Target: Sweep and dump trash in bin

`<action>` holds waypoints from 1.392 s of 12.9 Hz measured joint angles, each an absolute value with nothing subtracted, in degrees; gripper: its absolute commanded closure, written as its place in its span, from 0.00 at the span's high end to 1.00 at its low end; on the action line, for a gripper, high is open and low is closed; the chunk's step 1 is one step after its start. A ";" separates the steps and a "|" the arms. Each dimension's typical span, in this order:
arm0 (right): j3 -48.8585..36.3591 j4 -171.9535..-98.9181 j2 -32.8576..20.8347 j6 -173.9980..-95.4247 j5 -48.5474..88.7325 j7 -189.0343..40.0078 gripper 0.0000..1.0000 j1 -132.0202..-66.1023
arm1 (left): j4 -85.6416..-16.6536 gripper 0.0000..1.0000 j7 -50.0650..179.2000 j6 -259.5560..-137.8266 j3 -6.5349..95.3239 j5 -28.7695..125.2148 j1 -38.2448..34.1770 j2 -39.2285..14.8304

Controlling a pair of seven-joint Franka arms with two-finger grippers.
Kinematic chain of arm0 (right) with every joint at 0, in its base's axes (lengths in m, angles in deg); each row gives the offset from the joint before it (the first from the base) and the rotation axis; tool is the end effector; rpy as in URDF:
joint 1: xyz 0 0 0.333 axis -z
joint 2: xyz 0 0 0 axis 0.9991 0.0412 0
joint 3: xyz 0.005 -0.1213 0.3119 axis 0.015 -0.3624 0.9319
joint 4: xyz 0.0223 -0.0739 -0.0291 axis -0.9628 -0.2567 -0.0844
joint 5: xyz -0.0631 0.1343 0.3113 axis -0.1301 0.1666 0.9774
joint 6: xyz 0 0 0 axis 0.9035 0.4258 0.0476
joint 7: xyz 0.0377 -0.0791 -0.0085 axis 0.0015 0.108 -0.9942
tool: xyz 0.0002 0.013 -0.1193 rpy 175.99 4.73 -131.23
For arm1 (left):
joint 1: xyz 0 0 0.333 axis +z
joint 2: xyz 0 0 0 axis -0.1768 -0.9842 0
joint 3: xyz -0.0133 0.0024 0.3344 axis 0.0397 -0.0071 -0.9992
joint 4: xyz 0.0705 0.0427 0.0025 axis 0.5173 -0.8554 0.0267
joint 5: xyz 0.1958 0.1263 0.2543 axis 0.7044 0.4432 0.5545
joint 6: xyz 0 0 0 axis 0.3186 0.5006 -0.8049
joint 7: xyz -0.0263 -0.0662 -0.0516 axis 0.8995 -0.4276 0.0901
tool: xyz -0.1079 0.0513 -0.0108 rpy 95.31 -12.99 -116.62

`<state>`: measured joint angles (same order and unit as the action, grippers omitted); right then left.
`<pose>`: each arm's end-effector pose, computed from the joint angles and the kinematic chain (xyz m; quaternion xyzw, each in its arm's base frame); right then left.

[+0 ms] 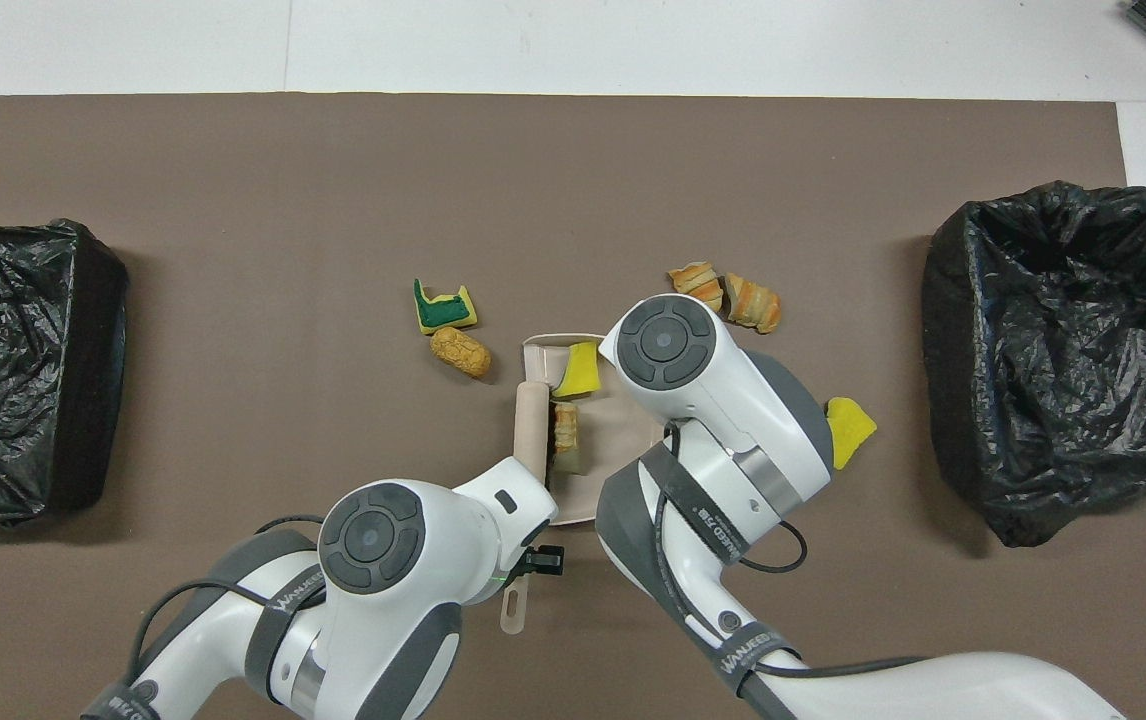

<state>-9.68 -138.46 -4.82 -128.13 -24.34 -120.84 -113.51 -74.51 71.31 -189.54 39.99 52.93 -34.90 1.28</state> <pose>0.4987 0.2586 0.3837 0.6978 0.7016 -0.1243 0.0732 0.3259 -0.3297 0.4079 0.9876 -0.0735 -0.0744 0.1174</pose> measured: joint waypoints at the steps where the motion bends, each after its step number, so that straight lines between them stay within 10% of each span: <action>1: -9.71 -138.50 -4.82 -128.13 -24.34 -120.79 0.00 -113.49 | -73.44 0.00 71.32 -188.36 39.85 52.65 -34.94 1.09; 9: -9.74 -138.66 -4.82 -128.13 -24.34 -120.78 0.00 -112.76 | -63.16 0.00 66.81 -173.84 37.85 61.91 -23.58 -0.45; 18: -9.71 -138.97 -4.87 -128.13 -24.34 -117.39 0.00 -112.77 | -49.22 0.00 46.57 -175.41 37.82 71.48 -8.48 -16.14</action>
<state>-9.71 -138.97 -4.87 -128.13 -24.34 -117.39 -112.77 -49.22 46.57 -175.41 37.82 71.48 -8.48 -16.14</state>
